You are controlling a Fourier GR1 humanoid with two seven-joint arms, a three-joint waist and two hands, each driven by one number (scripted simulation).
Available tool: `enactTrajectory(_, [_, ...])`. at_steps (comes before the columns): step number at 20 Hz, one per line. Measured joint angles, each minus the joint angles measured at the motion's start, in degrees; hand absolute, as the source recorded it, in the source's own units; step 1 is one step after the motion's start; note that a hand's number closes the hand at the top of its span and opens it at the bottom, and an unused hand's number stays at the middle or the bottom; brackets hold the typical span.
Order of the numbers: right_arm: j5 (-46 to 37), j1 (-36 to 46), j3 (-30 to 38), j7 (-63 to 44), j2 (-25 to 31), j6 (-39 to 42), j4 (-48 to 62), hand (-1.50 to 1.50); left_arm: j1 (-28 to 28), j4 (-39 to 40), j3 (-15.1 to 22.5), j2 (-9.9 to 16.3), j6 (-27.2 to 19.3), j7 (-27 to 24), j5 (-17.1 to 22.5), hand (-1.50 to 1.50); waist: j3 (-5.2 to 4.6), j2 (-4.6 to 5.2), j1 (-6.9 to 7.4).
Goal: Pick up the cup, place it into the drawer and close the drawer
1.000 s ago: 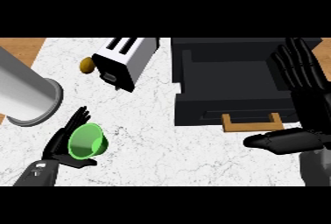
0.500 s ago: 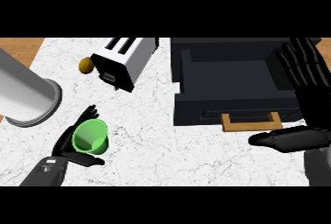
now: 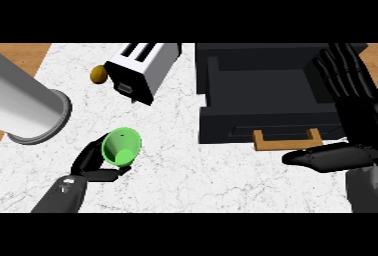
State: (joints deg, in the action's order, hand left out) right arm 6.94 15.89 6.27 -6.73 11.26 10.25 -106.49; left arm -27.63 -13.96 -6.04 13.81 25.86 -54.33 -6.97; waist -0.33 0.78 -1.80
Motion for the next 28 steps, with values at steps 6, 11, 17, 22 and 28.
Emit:
enactTrajectory(6, [0.3,1.3,0.8,-1.5,0.9,-0.1,-0.3,-1.5,1.1,-3.7,-0.4,-0.9,-7.1,-5.9,-0.5,1.5,0.0,-0.09,0.21])
enactTrajectory(11, [1.0,1.3,1.6,-1.5,1.2,0.1,0.1,-1.5,0.4,-4.9,-5.8,-2.6,-12.7,-7.5,3.8,1.5,0.05,-0.1,0.48])
enactTrajectory(17, [1.6,0.0,2.3,-1.1,1.6,0.7,-0.2,-1.5,-1.4,-6.6,-12.9,-5.0,-18.3,-7.9,10.2,1.5,0.16,-0.34,0.72])
enactTrajectory(22, [1.1,-0.1,2.1,-1.1,1.7,0.9,-0.2,-1.5,-5.6,-9.7,-11.9,-6.5,-17.7,-5.9,10.6,1.5,0.25,-0.6,1.08])
enactTrajectory(28, [0.8,-2.3,2.8,0.0,1.8,1.2,-0.6,-1.5,-10.4,-18.9,-8.8,-9.2,-18.0,0.8,10.9,1.5,0.36,-1.05,1.88])
